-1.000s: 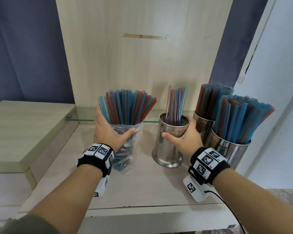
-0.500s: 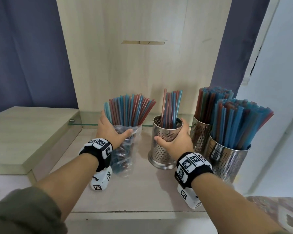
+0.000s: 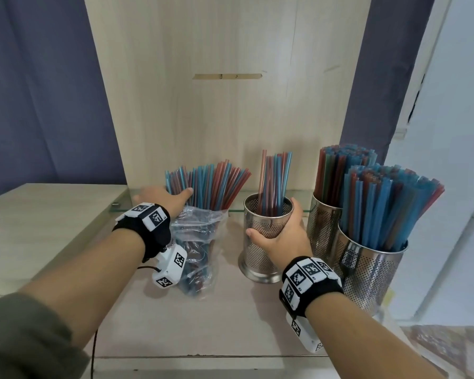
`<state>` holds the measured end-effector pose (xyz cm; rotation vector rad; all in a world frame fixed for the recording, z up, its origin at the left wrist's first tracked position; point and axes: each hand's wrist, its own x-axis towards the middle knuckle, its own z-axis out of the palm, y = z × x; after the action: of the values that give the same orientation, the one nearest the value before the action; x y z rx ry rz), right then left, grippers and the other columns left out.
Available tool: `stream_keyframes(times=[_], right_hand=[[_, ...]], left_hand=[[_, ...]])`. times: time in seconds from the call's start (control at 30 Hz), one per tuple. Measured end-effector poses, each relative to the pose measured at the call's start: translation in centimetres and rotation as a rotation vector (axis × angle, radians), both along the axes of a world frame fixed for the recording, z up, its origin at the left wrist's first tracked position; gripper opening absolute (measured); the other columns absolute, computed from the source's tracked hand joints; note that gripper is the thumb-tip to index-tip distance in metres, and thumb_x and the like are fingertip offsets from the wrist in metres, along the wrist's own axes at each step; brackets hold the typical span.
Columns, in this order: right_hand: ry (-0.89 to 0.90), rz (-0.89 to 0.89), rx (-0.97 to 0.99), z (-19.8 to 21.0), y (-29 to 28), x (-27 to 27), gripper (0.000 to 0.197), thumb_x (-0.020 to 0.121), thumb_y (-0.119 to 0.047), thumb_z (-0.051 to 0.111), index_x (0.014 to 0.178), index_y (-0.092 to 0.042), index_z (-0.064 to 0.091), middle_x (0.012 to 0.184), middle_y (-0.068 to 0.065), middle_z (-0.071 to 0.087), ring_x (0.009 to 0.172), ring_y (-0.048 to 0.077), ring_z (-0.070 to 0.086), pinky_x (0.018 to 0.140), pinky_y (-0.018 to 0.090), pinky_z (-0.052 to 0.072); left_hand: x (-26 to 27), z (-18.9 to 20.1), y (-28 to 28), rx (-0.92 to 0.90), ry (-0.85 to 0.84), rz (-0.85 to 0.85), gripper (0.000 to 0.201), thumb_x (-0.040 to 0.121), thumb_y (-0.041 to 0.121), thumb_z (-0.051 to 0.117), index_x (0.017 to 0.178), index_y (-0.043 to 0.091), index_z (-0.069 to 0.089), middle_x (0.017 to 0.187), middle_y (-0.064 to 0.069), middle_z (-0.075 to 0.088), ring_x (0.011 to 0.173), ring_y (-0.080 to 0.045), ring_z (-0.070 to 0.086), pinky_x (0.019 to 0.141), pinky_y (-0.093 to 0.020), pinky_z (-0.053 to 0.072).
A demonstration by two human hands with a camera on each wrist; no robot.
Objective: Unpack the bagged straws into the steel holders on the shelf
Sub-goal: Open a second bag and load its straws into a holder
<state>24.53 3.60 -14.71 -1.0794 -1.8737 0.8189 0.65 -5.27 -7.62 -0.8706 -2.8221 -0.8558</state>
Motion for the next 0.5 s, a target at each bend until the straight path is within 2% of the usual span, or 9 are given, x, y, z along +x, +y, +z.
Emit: stream_keyframes(times=[0.03,0.07,0.13,0.27,0.37,0.5], right_hand=[[-0.003,-0.001,-0.002,0.0,0.0,0.0,0.119,0.061,-0.051,0.087,0.149,-0.034,0.009,0.142,0.001,0.048,0.126,0.023,0.052,0.105,0.036,0.044],[-0.005,-0.001,-0.005,0.0,-0.1,0.0,0.119,0.062,-0.052,0.087,0.150,-0.034,0.009,0.143,0.002,0.048,0.126,0.023,0.052,0.105,0.036,0.044],[-0.007,0.001,-0.009,0.1,-0.2,0.1,0.119,0.062,-0.051,0.087,0.150,-0.034,0.008,0.143,0.002,0.047,0.127,0.023,0.051,0.105,0.036,0.043],[-0.006,-0.001,-0.011,0.2,-0.3,0.1,0.120,0.062,-0.051,0.087,0.150,-0.034,0.008,0.143,0.002,0.047,0.126,0.023,0.052,0.105,0.037,0.045],[-0.012,-0.002,-0.008,0.3,-0.4,0.2,0.118,0.062,-0.051,0.087,0.149,-0.036,0.009,0.142,0.002,0.048,0.124,0.023,0.054,0.103,0.036,0.045],[-0.030,-0.006,-0.005,0.3,-0.3,0.1,0.119,0.062,-0.053,0.086,0.149,-0.033,0.008,0.143,0.003,0.048,0.124,0.025,0.054,0.102,0.035,0.045]], left_hand=[[0.0,0.2,-0.1,0.035,-0.013,0.004,0.069,0.086,0.068,0.053,0.089,0.001,0.070,0.069,-0.010,0.054,0.063,-0.025,0.045,0.079,-0.036,0.046],[-0.1,0.3,-0.2,0.063,-0.026,-0.003,0.066,0.087,0.065,0.054,0.090,0.002,0.070,0.064,-0.008,0.049,0.058,-0.023,0.041,0.074,-0.034,0.044],[-0.1,0.4,-0.2,0.107,-0.053,-0.026,0.056,0.090,0.060,0.054,0.089,0.006,0.068,0.062,-0.005,0.046,0.060,-0.025,0.044,0.069,-0.033,0.040],[-0.2,0.4,0.1,0.247,-0.108,-0.053,0.045,0.093,0.052,0.055,0.071,0.012,0.054,0.063,-0.004,0.045,0.066,-0.027,0.044,0.068,-0.033,0.037],[-0.3,0.8,0.5,0.347,-0.118,-0.070,0.044,0.092,0.051,0.055,0.076,0.010,0.059,0.065,-0.006,0.054,0.062,-0.027,0.051,0.063,-0.033,0.041],[-1.1,2.0,0.9,0.452,-0.145,-0.102,0.042,0.090,0.049,0.057,0.082,0.009,0.063,0.083,-0.015,0.065,0.079,-0.035,0.063,0.076,-0.041,0.053]])
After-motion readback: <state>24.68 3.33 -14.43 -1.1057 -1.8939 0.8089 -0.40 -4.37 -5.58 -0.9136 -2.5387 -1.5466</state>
